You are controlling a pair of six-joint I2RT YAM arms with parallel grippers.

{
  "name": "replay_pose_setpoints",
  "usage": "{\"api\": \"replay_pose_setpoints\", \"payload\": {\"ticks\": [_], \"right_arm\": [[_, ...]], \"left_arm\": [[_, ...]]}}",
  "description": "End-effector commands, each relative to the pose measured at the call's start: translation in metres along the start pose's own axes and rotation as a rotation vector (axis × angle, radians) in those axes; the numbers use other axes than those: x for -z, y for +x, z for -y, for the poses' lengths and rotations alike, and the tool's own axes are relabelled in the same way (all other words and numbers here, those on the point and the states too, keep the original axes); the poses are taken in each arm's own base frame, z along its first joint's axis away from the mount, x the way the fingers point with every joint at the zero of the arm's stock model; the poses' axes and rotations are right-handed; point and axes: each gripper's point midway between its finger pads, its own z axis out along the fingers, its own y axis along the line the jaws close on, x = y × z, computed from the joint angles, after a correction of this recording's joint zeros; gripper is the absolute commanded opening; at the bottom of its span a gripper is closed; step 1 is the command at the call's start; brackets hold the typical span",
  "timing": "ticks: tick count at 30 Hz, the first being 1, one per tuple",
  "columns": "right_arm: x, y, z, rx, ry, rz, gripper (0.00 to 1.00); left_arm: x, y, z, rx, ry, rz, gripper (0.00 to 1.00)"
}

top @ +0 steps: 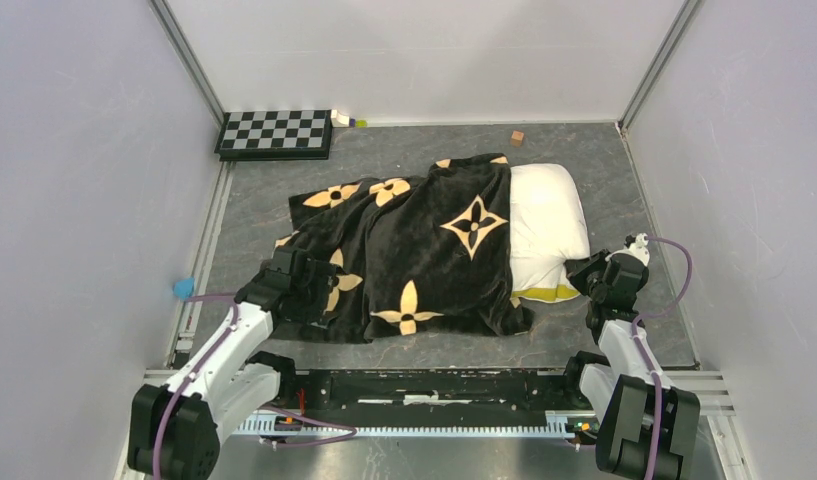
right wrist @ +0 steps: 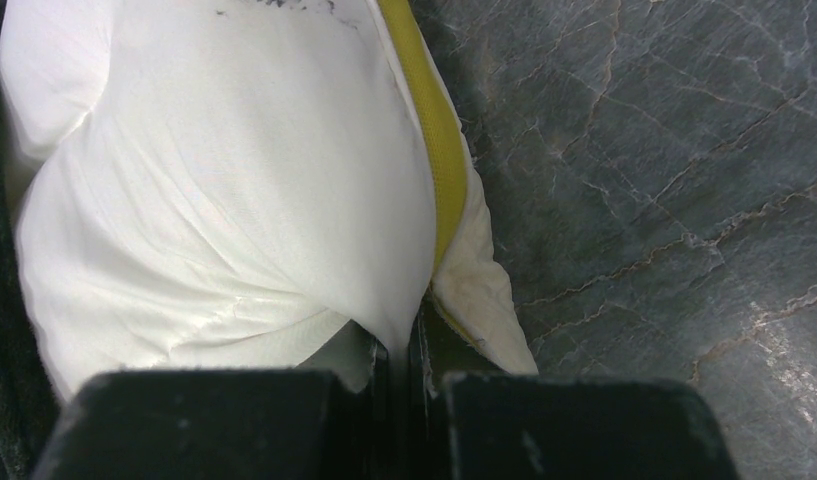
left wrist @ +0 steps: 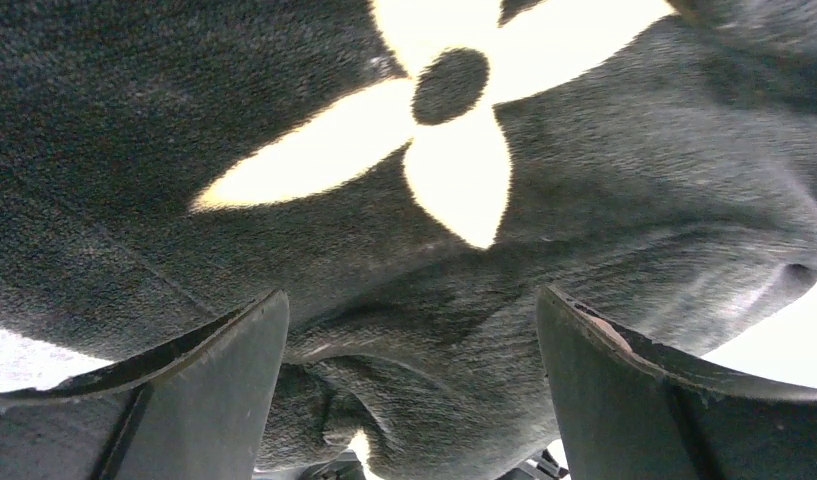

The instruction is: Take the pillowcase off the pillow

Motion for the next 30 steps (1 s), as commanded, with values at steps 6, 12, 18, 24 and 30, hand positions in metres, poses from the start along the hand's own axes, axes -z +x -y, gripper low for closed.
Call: {"api": "replay_pose_setpoints", "payload": {"ticks": [6, 12, 18, 24, 30], "right_arm": [[0.005, 0.022, 0.004, 0.0, 0.002, -0.077, 0.0], [0.006, 0.021, 0.003, -0.01, 0.001, -0.065, 0.0], [0.008, 0.017, 0.001, -0.005, 0.004, -0.061, 0.0], [0.01, -0.003, 0.004, 0.033, 0.056, -0.01, 0.0], [0.015, -0.023, 0.001, 0.072, 0.081, 0.045, 0.0]], "left_arm": [[-0.011, 0.023, -0.009, -0.075, -0.077, -0.001, 0.95], [-0.024, 0.032, -0.028, -0.01, -0.101, 0.006, 0.96], [-0.04, 0.016, -0.038, -0.13, -0.217, 0.111, 0.83], [-0.066, 0.01, -0.036, -0.161, -0.187, 0.121, 0.03], [-0.027, -0.06, 0.0, -0.213, -0.168, 0.4, 0.02]]}}
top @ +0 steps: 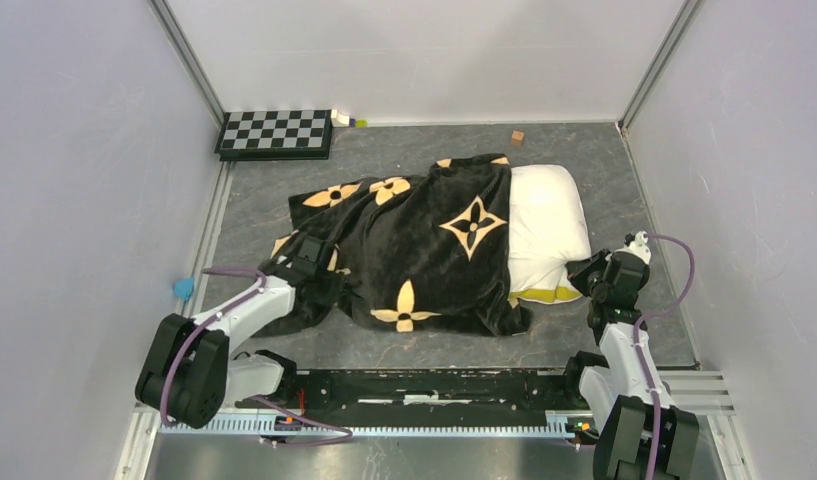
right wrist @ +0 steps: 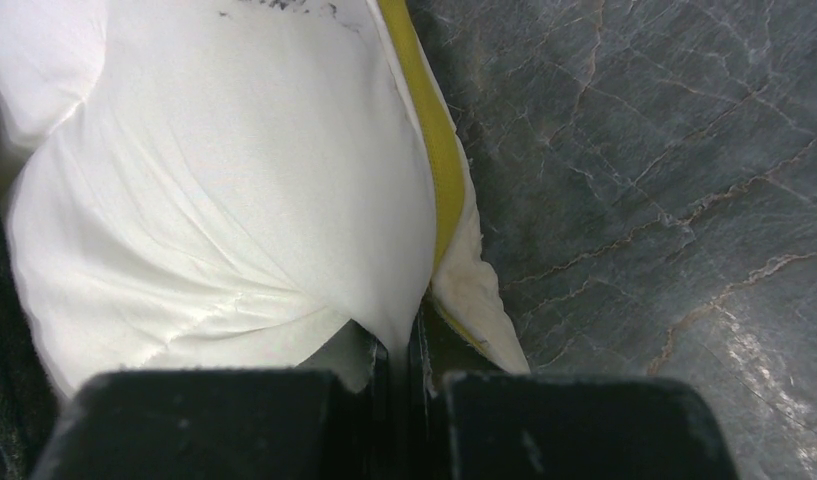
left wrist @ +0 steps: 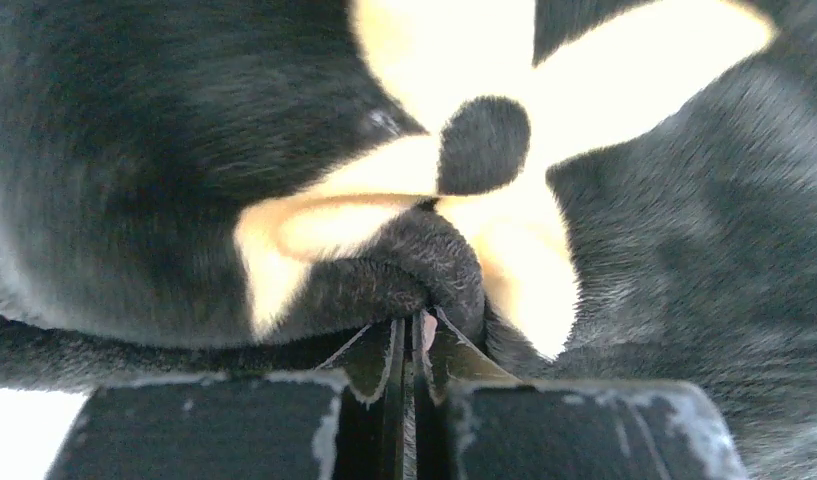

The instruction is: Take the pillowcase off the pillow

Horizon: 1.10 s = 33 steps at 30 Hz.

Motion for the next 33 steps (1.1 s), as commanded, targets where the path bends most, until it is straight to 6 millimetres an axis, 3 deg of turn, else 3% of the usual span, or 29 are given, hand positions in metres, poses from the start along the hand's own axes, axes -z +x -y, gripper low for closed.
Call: {"api": "replay_pose_setpoints", "payload": {"ticks": [1, 5, 9, 12, 18, 21, 33], "right_arm": [[0.006, -0.015, 0.006, 0.037, 0.065, 0.037, 0.0], [0.007, -0.022, 0.011, 0.037, 0.105, 0.066, 0.0], [0.011, -0.032, 0.023, 0.025, 0.198, 0.088, 0.0], [0.015, -0.04, 0.026, 0.014, 0.228, 0.122, 0.0], [0.023, -0.052, 0.034, -0.012, 0.287, 0.187, 0.0], [0.035, -0.062, 0.05, -0.019, 0.398, 0.216, 0.0], [0.061, -0.087, 0.071, -0.114, 0.543, 0.38, 0.0]], "left_arm": [[0.034, -0.086, -0.001, -0.094, -0.068, 0.365, 0.02], [0.067, -0.137, 0.008, -0.049, -0.068, 0.469, 0.02], [0.088, -0.184, -0.005, 0.047, -0.121, 0.531, 0.02], [0.107, -0.206, -0.01, 0.109, -0.118, 0.596, 0.02], [0.157, -0.238, -0.014, 0.177, -0.115, 0.783, 0.02], [0.182, -0.252, -0.013, 0.171, -0.127, 0.84, 0.02], [0.223, -0.272, -0.021, 0.215, -0.158, 0.988, 0.02]]}}
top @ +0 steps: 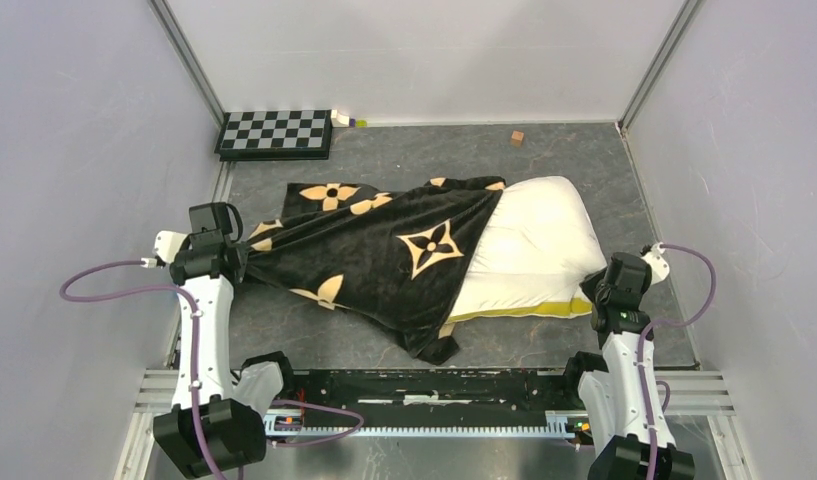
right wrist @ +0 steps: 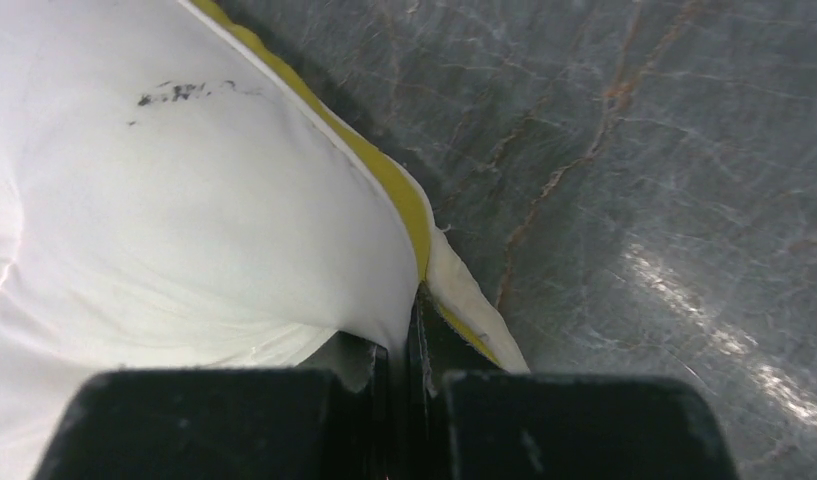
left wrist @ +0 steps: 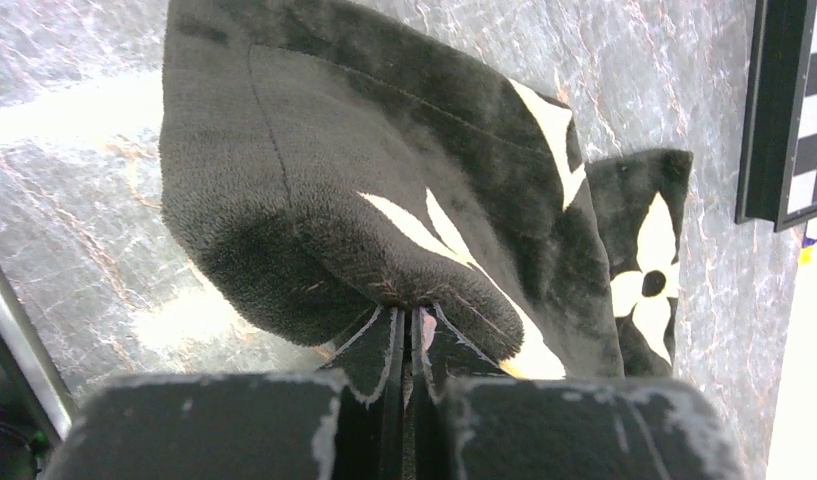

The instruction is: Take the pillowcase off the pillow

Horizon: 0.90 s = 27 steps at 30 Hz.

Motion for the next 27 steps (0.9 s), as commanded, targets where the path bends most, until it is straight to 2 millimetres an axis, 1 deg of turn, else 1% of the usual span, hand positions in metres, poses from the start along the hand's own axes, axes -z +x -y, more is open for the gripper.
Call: {"api": "replay_pose_setpoints", "payload": {"ticks": [1, 3, 5, 8, 10, 12, 14, 16, 17, 20, 21, 22, 23, 24, 25, 26, 27], "right_arm": [[0.012, -0.073, 0.038, -0.109, 0.259, 0.311, 0.0], [0.012, -0.071, 0.042, -0.139, 0.272, 0.319, 0.0], [0.01, -0.067, 0.044, -0.172, 0.273, 0.314, 0.0], [0.007, -0.064, 0.042, -0.195, 0.259, 0.305, 0.0], [0.008, -0.068, 0.043, -0.203, 0.267, 0.32, 0.0], [0.013, -0.078, 0.047, -0.202, 0.302, 0.35, 0.0], [0.018, -0.085, 0.048, -0.204, 0.321, 0.366, 0.0], [0.016, -0.086, 0.041, -0.197, 0.285, 0.354, 0.0], [0.014, -0.084, 0.036, -0.194, 0.255, 0.34, 0.0], [0.003, -0.07, 0.019, -0.164, 0.145, 0.282, 0.0], [-0.001, -0.066, 0.013, -0.153, 0.107, 0.268, 0.0], [-0.003, -0.062, 0.008, -0.141, 0.074, 0.254, 0.02], [-0.006, -0.058, 0.0, -0.115, 0.017, 0.236, 0.07], [-0.007, -0.057, -0.015, -0.073, -0.065, 0.228, 0.13], [-0.006, -0.05, -0.038, -0.012, -0.203, 0.189, 0.27], [-0.001, -0.044, -0.063, 0.048, -0.352, 0.163, 0.4], [0.003, -0.037, -0.079, 0.083, -0.453, 0.131, 0.62]], "left_arm": [[0.018, -0.084, -0.012, 0.083, -0.057, 0.377, 0.02], [0.028, -0.093, -0.016, 0.113, -0.055, 0.424, 0.02], [0.039, -0.101, -0.017, 0.141, -0.029, 0.454, 0.02], [0.046, -0.107, -0.02, 0.165, -0.018, 0.484, 0.02], [0.05, -0.112, -0.025, 0.168, -0.046, 0.511, 0.02], [0.058, -0.118, -0.033, 0.194, -0.079, 0.537, 0.02], [0.062, -0.118, -0.036, 0.226, -0.078, 0.536, 0.02], [0.055, -0.109, -0.029, 0.226, -0.043, 0.491, 0.02], [0.048, -0.102, -0.021, 0.217, -0.012, 0.455, 0.02], [0.026, -0.072, 0.001, 0.157, 0.08, 0.318, 0.05], [0.021, -0.063, 0.007, 0.137, 0.104, 0.275, 0.09], [0.018, -0.053, 0.015, 0.112, 0.14, 0.223, 0.17], [0.015, -0.042, 0.023, 0.086, 0.18, 0.171, 0.33], [0.014, -0.035, 0.032, 0.059, 0.224, 0.137, 0.46], [0.014, -0.026, 0.039, 0.038, 0.264, 0.097, 0.54], [0.014, -0.02, 0.044, 0.013, 0.29, 0.065, 0.6], [0.016, -0.012, 0.05, -0.015, 0.325, 0.028, 0.63]]}}
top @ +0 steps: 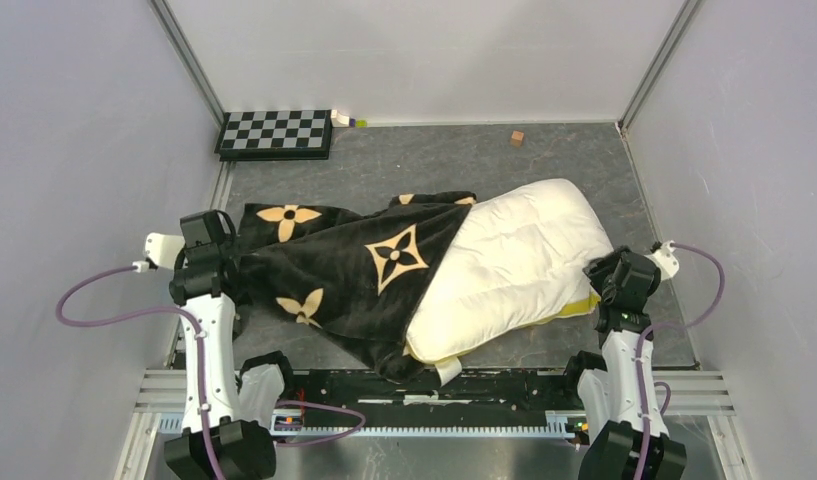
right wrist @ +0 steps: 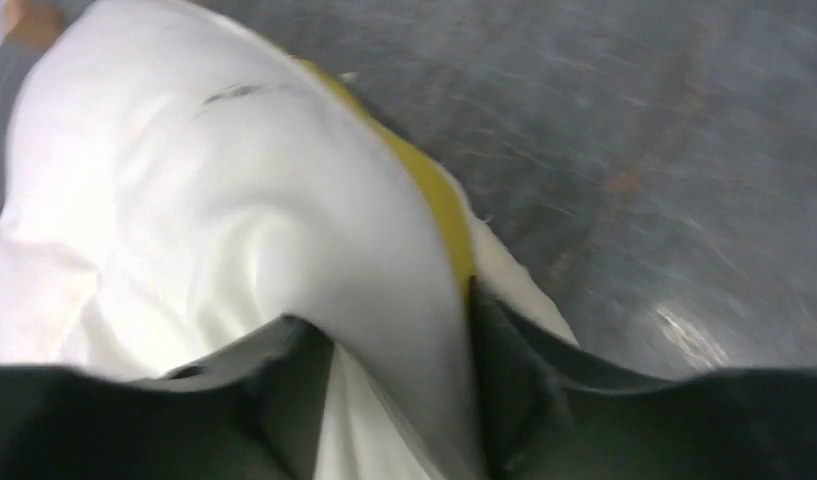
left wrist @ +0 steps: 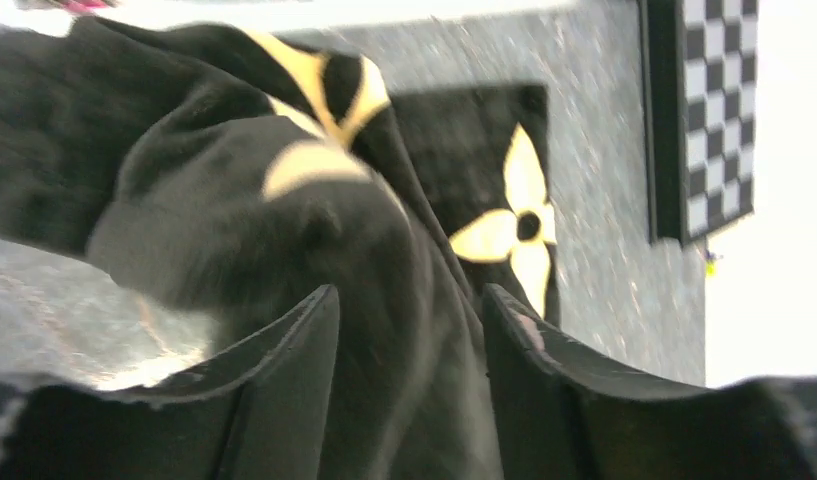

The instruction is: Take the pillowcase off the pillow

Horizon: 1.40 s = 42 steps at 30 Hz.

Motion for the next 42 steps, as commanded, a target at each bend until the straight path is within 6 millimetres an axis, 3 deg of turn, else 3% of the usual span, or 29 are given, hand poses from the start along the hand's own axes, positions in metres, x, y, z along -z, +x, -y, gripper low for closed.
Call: {"api": "replay_pose_setpoints", "payload": {"ticks": [1, 5, 7, 10, 12, 15, 17, 19, 21, 24, 29, 32, 38, 42], "right_arm": [[0.02, -0.004, -0.1, 0.118, -0.562, -0.022, 0.75], [0.03, -0.006, -0.122, 0.187, -0.638, -0.052, 0.98], [0.033, -0.011, -0.129, 0.219, -0.633, -0.038, 0.98], [0.04, -0.025, -0.14, 0.252, -0.589, 0.016, 0.98], [0.041, -0.035, -0.137, 0.266, -0.501, 0.05, 0.98], [0.04, -0.069, -0.115, 0.224, -0.281, 0.152, 0.98], [0.048, -0.09, -0.113, 0.22, -0.228, 0.196, 0.98], [0.06, -0.102, -0.129, 0.247, -0.298, 0.221, 0.98], [0.074, -0.098, -0.157, 0.317, -0.46, 0.199, 0.98], [0.097, -0.068, -0.199, 0.418, -0.74, 0.105, 0.98], [0.112, -0.004, -0.223, 0.575, -0.916, -0.092, 0.98], [0.126, 0.043, -0.227, 0.703, -1.018, -0.185, 0.98], [0.136, 0.13, -0.209, 0.877, -1.039, -0.343, 0.98], [0.139, 0.165, -0.203, 0.954, -1.021, -0.404, 0.98]], "left_arm": [[0.009, 0.023, 0.051, -0.078, 0.262, -0.146, 0.65], [0.029, 0.052, 0.076, -0.217, 0.423, -0.265, 0.71], [0.039, 0.062, 0.082, -0.278, 0.457, -0.28, 0.75], [0.055, 0.087, 0.091, -0.373, 0.505, -0.321, 0.88], [0.067, 0.11, 0.095, -0.437, 0.55, -0.383, 0.91], [0.076, 0.136, 0.094, -0.518, 0.571, -0.43, 0.91], [0.081, 0.15, 0.092, -0.597, 0.597, -0.45, 0.91], [0.088, 0.165, 0.09, -0.671, 0.648, -0.478, 0.9], [0.095, 0.178, 0.086, -0.73, 0.696, -0.504, 0.89], [0.107, 0.196, 0.083, -0.809, 0.761, -0.54, 0.88], [0.145, 0.232, 0.075, -0.965, 0.932, -0.669, 0.88], [0.167, 0.252, 0.064, -1.068, 1.006, -0.713, 0.88], [0.206, 0.277, 0.039, -1.265, 1.086, -0.721, 0.85], [0.199, 0.285, 0.033, -1.439, 0.99, -0.583, 0.82]]}}
